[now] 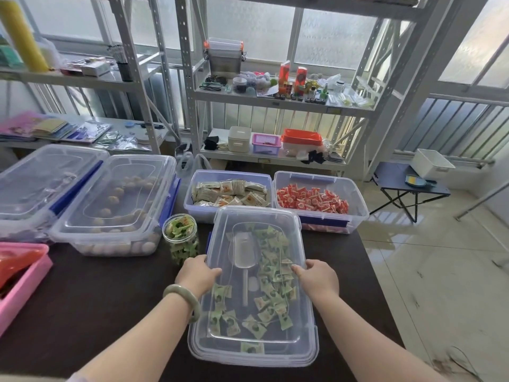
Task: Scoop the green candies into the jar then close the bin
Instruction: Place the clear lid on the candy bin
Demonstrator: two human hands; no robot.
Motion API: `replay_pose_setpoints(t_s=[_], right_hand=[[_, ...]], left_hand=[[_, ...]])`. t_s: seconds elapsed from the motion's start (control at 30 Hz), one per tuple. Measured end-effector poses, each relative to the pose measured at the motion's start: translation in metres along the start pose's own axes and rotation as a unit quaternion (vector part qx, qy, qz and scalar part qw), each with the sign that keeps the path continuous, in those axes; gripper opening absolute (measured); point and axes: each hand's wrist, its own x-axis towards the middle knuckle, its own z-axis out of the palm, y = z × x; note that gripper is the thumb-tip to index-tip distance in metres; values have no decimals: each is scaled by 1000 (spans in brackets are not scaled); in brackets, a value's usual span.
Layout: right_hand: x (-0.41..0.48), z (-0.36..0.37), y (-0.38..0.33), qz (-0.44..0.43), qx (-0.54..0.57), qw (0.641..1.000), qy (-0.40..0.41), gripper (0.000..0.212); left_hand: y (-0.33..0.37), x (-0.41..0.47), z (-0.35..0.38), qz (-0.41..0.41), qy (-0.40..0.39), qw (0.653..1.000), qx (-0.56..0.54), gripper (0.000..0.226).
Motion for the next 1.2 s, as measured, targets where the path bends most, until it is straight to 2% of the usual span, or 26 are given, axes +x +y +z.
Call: replay_pose_setpoints(t_s=[0.13, 0.37, 0.57, 0.73, 1.0, 1.2], right_hand=[[7, 3, 2, 2, 5, 1000, -6, 46], [15, 11, 10, 10, 6, 1000, -12, 55], [19, 12, 15, 20, 24, 999, -19, 57], [24, 11, 21, 47, 76, 994, -71, 72], [34, 12, 24, 141, 189, 958, -166, 102], [33, 11, 24, 140, 176, 962, -157, 99]], left_hand=[[0, 2, 2, 1, -4, 1000, -5, 31], [-3, 5, 4, -17, -3, 1000, -25, 54], [-12, 14, 2, -56, -41, 988, -136, 61], [-17, 20, 2, -93, -85, 976, -180, 83], [-18, 27, 7, -147, -129, 957, -212, 88], [-22, 28, 7, -152, -110, 956, -226, 93]])
